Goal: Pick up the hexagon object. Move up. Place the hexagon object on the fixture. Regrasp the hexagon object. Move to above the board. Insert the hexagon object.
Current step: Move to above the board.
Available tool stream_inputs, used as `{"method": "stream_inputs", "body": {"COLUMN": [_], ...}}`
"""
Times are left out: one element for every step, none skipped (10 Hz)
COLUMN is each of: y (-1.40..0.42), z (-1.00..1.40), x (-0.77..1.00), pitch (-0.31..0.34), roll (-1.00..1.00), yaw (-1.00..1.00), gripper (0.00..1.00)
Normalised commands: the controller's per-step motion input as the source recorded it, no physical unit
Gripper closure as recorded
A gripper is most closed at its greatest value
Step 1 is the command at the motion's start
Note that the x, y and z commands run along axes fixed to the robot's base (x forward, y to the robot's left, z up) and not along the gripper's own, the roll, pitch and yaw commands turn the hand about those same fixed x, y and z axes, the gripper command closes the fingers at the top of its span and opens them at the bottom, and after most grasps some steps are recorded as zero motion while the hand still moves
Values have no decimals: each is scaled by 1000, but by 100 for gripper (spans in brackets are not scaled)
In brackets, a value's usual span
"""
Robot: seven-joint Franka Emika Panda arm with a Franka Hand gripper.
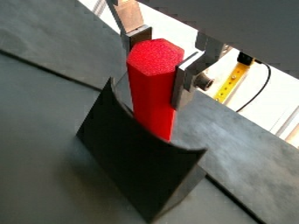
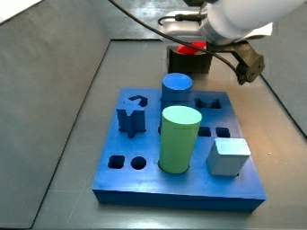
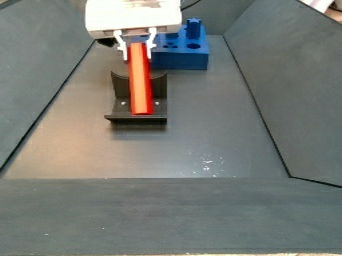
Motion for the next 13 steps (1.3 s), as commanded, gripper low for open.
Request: {"method": "stream_inputs", "body": {"y": [125,119,105,99,92,88,81,75,67,62,55,51,43], "z": [1000,1000,1000,1000,1000,1000,1000,1000,1000,1000,1000,1000,1000], "x": [-116,-110,-106,-104,-100,-97,-95,-92,-89,-88,-84,-82,-80], "pitch": [236,171,66,7,-47,-68,-83,-86,-77,-66,-36,-12,9], "roll": [-283,-246,-148,-97,-61,-51,-43,-33,-33,-37,-48,-55,-57], "yaw": [184,198,210,201,161,136,91,41,-3,-17,-39,-48,-49], "gripper": [100,100,100,100,100,100,100,100,100,100,100,100,100]}}
